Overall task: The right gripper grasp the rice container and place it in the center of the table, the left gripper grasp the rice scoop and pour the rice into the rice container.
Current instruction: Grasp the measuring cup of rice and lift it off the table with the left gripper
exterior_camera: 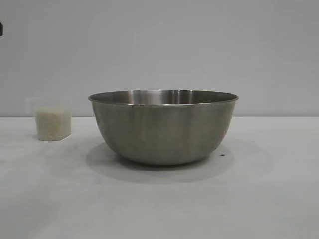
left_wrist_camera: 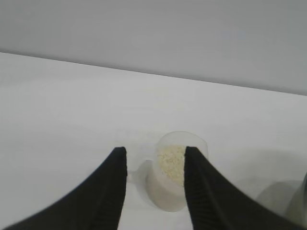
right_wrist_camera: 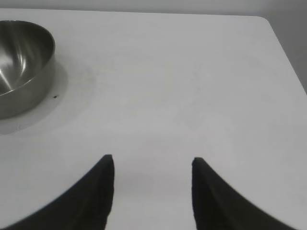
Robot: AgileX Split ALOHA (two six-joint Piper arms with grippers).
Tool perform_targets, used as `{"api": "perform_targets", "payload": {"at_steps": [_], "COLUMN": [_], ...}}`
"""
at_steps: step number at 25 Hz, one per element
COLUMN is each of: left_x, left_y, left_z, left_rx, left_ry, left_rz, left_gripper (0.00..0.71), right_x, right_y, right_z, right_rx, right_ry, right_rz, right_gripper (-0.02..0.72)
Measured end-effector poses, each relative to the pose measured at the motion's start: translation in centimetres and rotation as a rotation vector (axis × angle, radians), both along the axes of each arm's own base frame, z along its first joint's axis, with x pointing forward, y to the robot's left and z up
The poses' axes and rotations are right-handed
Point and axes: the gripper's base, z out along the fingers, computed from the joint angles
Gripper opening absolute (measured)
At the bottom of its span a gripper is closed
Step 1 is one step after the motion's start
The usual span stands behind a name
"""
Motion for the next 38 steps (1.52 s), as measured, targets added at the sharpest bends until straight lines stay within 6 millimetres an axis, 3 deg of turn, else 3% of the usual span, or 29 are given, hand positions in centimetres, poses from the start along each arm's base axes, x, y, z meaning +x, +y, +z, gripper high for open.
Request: {"api": "perform_targets", "payload": {"at_steps": [14, 22, 38], "left_x": [1.3, -0.4, -0.3], "left_y": [-0.9, -0.2, 0.2], "left_z": [-2.9, -5.4, -10.5], "left_rx": [0.092, 0.166, 0.269], "left_ry": [-0.045, -0.168, 0.002], "left_rz": [-0.123, -0.064, -0.067], "left_gripper": [0.241, 0.241, 0.241], "right_x": [0.0, 0.0, 0.0], "right_y": [0.0, 0.0, 0.0], "right_z": [0.0, 0.0, 0.0], "right_rx": [0.000, 0.000, 0.000], "right_ry": [0.000, 0.000, 0.000], "right_rz": [0.000, 0.000, 0.000], "right_gripper": [0.321, 0.321, 0.321]}}
